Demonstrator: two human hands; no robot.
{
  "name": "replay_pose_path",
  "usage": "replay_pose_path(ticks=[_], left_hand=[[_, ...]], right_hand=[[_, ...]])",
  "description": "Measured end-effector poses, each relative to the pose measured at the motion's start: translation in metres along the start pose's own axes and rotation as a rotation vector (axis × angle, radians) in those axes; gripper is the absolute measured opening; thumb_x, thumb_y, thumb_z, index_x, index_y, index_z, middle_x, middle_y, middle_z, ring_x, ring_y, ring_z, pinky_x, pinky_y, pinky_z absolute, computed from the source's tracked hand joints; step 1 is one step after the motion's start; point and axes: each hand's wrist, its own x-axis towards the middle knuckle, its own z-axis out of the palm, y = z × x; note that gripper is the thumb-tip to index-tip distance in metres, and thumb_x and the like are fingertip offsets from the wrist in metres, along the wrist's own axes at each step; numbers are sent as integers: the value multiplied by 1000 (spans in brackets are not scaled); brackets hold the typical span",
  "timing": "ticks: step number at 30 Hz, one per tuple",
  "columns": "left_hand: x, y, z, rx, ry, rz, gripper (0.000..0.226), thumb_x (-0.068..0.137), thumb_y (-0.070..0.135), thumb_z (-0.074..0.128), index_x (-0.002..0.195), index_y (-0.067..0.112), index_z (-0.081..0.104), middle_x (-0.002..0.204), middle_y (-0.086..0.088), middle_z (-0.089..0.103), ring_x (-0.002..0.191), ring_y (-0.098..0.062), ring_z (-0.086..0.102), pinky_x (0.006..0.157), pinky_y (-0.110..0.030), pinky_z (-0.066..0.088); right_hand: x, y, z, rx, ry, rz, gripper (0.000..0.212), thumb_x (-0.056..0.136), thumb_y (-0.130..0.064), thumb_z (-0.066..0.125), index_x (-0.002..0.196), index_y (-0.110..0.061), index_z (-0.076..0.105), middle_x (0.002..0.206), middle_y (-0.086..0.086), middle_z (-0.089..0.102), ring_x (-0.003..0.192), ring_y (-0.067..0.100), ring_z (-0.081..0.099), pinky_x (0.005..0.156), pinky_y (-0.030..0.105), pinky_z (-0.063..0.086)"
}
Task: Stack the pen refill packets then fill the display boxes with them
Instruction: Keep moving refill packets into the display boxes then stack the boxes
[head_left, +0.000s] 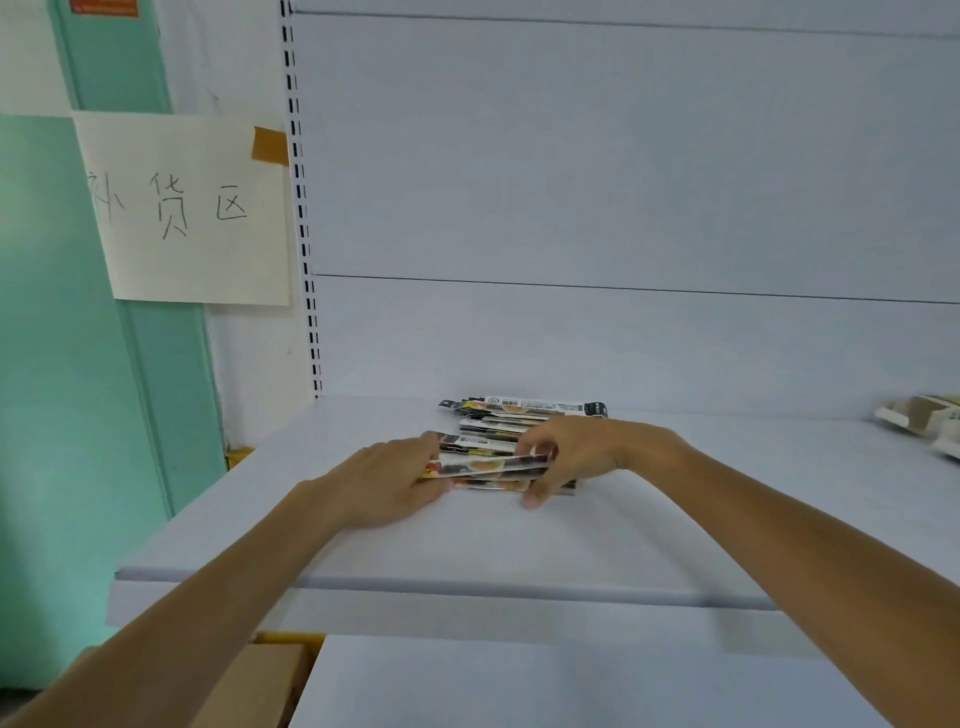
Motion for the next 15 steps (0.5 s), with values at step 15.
replay_pose_path(ticks=[15], left_hand=[[-2, 22, 1, 168, 137, -3, 15, 92, 29, 38, 92, 15, 34, 91, -1, 50, 76, -23, 41, 66, -31, 27]], right_hand=[[-8, 0, 15, 711, 360, 94, 35, 89, -45, 55, 69, -17, 52, 60, 0, 32, 48, 12, 28, 39, 17, 24]])
